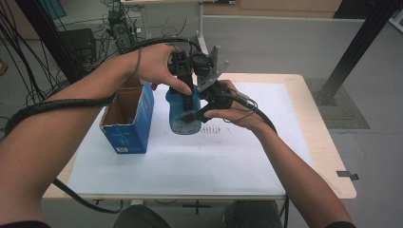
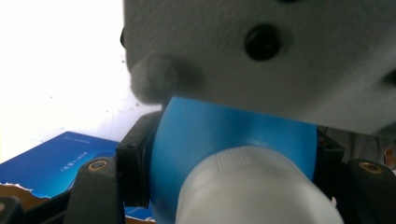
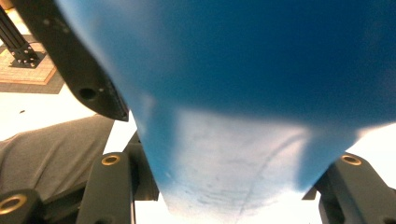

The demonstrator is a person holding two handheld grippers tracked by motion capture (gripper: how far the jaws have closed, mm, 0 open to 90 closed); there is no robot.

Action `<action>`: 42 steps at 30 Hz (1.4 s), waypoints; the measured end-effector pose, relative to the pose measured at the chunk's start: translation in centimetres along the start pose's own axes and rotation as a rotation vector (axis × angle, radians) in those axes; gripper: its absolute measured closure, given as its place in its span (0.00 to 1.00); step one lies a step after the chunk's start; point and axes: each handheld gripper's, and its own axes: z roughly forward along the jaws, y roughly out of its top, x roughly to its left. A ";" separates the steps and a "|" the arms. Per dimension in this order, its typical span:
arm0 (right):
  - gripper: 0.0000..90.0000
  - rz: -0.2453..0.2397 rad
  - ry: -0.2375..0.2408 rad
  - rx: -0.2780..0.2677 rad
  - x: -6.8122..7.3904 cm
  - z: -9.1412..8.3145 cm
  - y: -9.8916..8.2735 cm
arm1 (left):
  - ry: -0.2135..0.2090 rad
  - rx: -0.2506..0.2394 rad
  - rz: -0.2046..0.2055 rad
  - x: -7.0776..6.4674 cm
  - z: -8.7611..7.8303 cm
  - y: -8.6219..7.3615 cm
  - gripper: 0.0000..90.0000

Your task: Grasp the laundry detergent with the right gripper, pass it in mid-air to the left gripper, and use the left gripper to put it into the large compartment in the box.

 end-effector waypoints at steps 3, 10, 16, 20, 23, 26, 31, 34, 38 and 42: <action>0.47 0.003 0.004 -0.002 0.0 0.0 0.0 | 0.001 0.002 0.002 0.0 0.0 0.0 0.39; 0.47 0.001 0.004 -0.008 0.0 0.1 0.0 | -0.002 0.001 -0.004 0.0 0.0 0.0 0.39; 0.47 0.001 0.003 -0.009 0.0 0.0 0.0 | 0.001 0.002 -0.003 0.0 -0.1 0.0 0.39; 0.47 0.001 0.001 -0.010 0.0 0.0 0.0 | 0.000 0.001 -0.004 0.0 -0.1 0.0 0.39; 0.47 0.001 0.001 -0.011 0.0 -0.1 0.0 | 0.001 0.000 -0.002 0.0 -0.1 0.0 0.39; 0.47 -0.001 0.000 -0.008 0.0 0.0 0.0 | 0.002 0.000 -0.004 0.0 -0.1 -0.1 0.39; 0.47 -0.003 0.000 -0.009 0.0 0.1 0.0 | 0.005 0.000 0.000 0.0 0.0 -0.1 0.39; 0.47 -0.003 0.001 -0.010 0.0 0.1 0.0 | 0.007 0.000 0.001 0.0 -0.1 -0.1 0.40; 0.47 0.001 0.000 -0.013 0.0 0.0 0.0 | 0.008 0.001 0.000 0.0 -0.1 -0.1 0.39; 0.47 -0.002 -0.002 -0.008 0.0 0.1 0.0 | 0.006 0.001 -0.001 0.0 0.0 -0.1 0.40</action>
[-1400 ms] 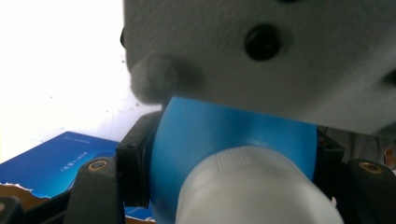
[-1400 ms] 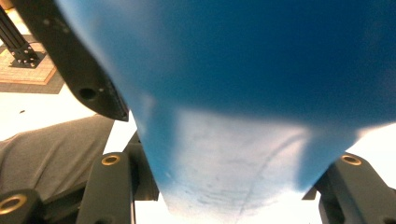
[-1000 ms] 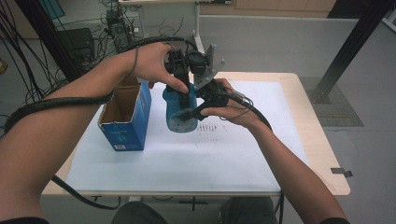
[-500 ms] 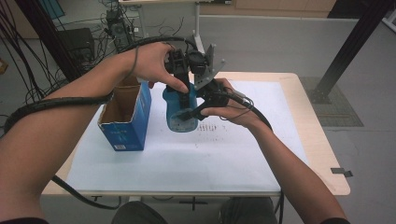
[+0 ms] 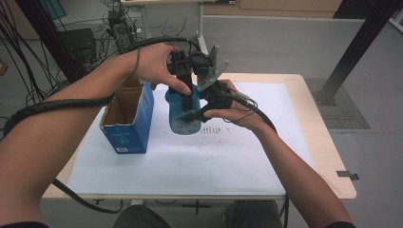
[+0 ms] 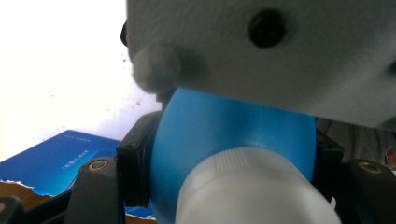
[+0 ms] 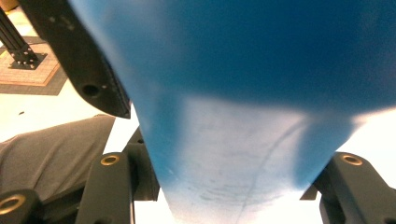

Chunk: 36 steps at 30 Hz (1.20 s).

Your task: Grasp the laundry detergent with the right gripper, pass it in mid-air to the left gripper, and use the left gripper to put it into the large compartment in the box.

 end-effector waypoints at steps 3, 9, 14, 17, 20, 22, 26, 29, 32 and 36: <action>0.47 0.003 -0.001 -0.001 0.0 0.0 0.0 | 0.000 -0.002 -0.004 0.0 0.0 0.0 0.40; 0.47 0.002 0.000 -0.007 0.0 0.0 0.0 | 0.002 0.001 -0.002 0.0 -0.1 -0.1 0.40; 0.47 0.002 0.001 -0.010 0.0 0.0 0.1 | 0.006 0.004 0.000 0.0 -0.2 0.0 0.40; 0.47 0.003 0.002 -0.010 0.0 0.0 0.1 | 0.005 0.001 -0.002 0.0 -0.1 0.0 0.40; 0.47 0.002 0.002 -0.009 0.0 0.0 0.0 | 0.006 0.001 -0.002 0.0 -0.1 0.0 0.40; 0.47 0.003 0.002 -0.010 0.0 0.0 0.0 | 0.008 0.003 0.000 0.0 -0.1 0.0 0.40; 0.47 0.004 0.001 -0.011 0.0 0.0 0.0 | 0.006 0.003 -0.003 0.0 -0.2 0.0 0.40; 0.47 0.002 -0.001 -0.011 -0.1 -0.1 0.0 | 0.008 0.004 0.001 0.0 -0.2 0.0 0.40; 0.47 0.001 -0.002 -0.011 -0.1 -0.1 0.0 | 0.009 0.005 0.002 0.0 -0.2 0.0 0.40; 0.47 0.001 -0.001 -0.012 -0.1 -0.1 0.0 | 0.009 0.003 0.000 0.1 -0.2 0.0 0.40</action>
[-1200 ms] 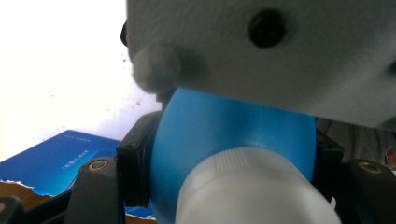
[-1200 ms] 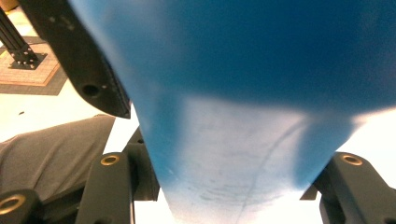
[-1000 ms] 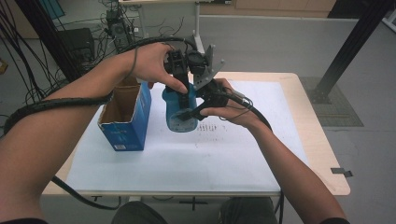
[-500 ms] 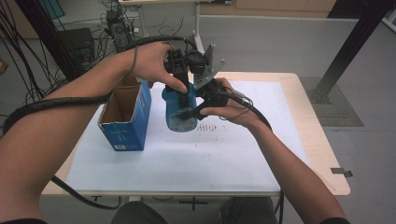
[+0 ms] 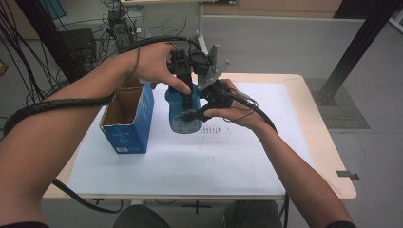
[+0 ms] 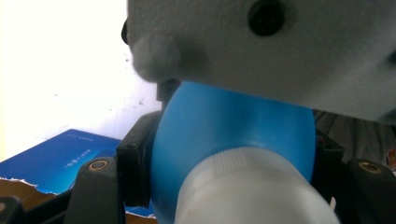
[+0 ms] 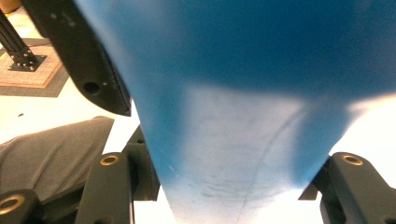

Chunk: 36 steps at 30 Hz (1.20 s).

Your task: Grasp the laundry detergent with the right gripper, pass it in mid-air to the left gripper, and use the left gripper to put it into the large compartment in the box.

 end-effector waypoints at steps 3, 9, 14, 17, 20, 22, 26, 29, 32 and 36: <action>0.47 0.004 0.002 -0.004 0.0 0.1 0.0 | 0.001 0.000 -0.001 0.0 0.0 -0.1 0.40; 0.47 -0.001 0.002 -0.002 0.1 0.2 0.0 | 0.000 0.002 -0.002 0.0 0.0 -0.2 0.40; 0.47 -0.001 0.002 -0.005 0.1 0.1 0.1 | 0.003 -0.001 -0.001 -0.1 -0.1 -0.2 0.40; 0.47 -0.003 -0.002 -0.008 0.1 0.0 0.1 | 0.004 -0.001 -0.001 -0.1 -0.2 -0.2 0.40; 0.46 -0.001 -0.002 -0.009 0.1 0.0 0.1 | 0.006 0.004 0.001 -0.1 -0.2 -0.1 0.40; 0.47 0.002 0.002 -0.010 0.1 0.0 0.1 | 0.004 0.002 0.001 -0.1 -0.2 -0.1 0.40; 0.47 0.005 0.005 -0.009 0.1 0.0 0.1 | 0.004 0.005 0.002 -0.1 -0.2 -0.1 0.40; 0.46 0.004 0.004 -0.008 0.1 0.0 0.1 | 0.005 0.005 0.001 -0.1 -0.2 -0.1 0.40; 0.45 0.019 0.009 -0.014 0.1 0.0 0.0 | 0.003 0.006 -0.005 -0.2 -0.2 -0.1 0.40; 0.42 0.024 0.004 -0.018 0.1 0.0 0.0 | 0.006 0.007 -0.008 -0.2 -0.2 -0.1 0.40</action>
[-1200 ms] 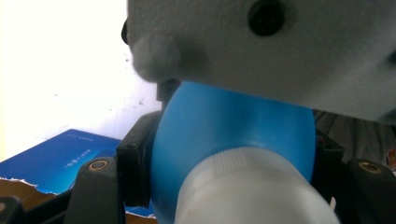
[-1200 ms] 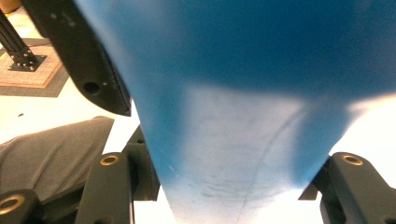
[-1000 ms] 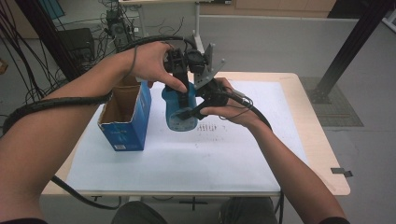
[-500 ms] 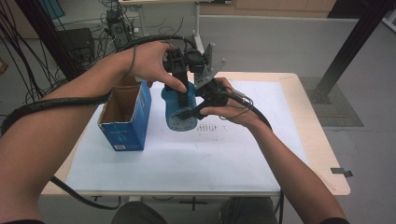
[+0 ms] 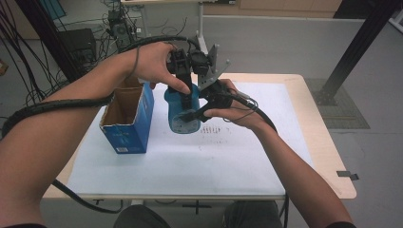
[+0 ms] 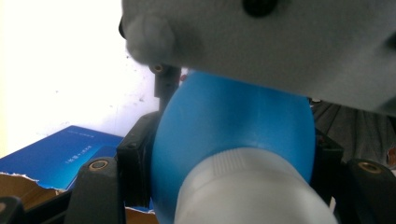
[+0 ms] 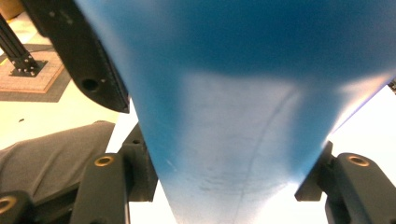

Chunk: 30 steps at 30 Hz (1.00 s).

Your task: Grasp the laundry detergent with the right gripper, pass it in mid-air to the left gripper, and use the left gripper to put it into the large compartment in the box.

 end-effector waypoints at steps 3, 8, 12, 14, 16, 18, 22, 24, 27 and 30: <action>0.33 0.028 -0.002 -0.005 -0.1 0.0 -0.2 | -0.001 0.002 -0.004 0.0 -0.1 0.0 0.40; 0.23 0.067 -0.011 0.047 -0.2 -0.3 -0.8 | 0.000 0.018 -0.015 0.3 -0.1 -0.2 0.40; 0.14 0.075 -0.020 0.078 0.0 -0.4 -1.2 | 0.002 0.022 -0.034 0.6 -0.2 -0.5 0.40; 0.11 0.089 -0.026 0.086 0.1 -0.5 -1.4 | 0.002 0.028 -0.045 0.7 -0.2 -0.7 0.40; 0.06 0.120 -0.020 0.084 0.0 -0.7 -1.6 | 0.000 0.033 -0.068 1.0 -0.3 -0.8 0.40; 0.06 0.142 -0.017 0.087 0.0 -1.0 -1.8 | -0.003 0.030 -0.088 1.2 -0.5 -1.1 0.40; 0.01 0.189 -0.048 0.086 -0.2 -1.8 -2.3 | -0.004 0.027 -0.132 1.6 -0.8 -1.7 0.40; 0.01 0.212 -0.074 0.094 -0.2 -2.1 -2.6 | -0.007 0.028 -0.157 1.9 -1.0 -1.9 0.40; 0.00 0.250 -0.124 0.120 -0.4 -2.8 -3.2 | -0.008 0.021 -0.211 2.5 -1.6 -2.5 0.40; 0.00 0.290 -0.165 0.148 -0.6 -3.7 -3.9 | -0.003 0.018 -0.283 3.0 -2.3 -3.1 0.40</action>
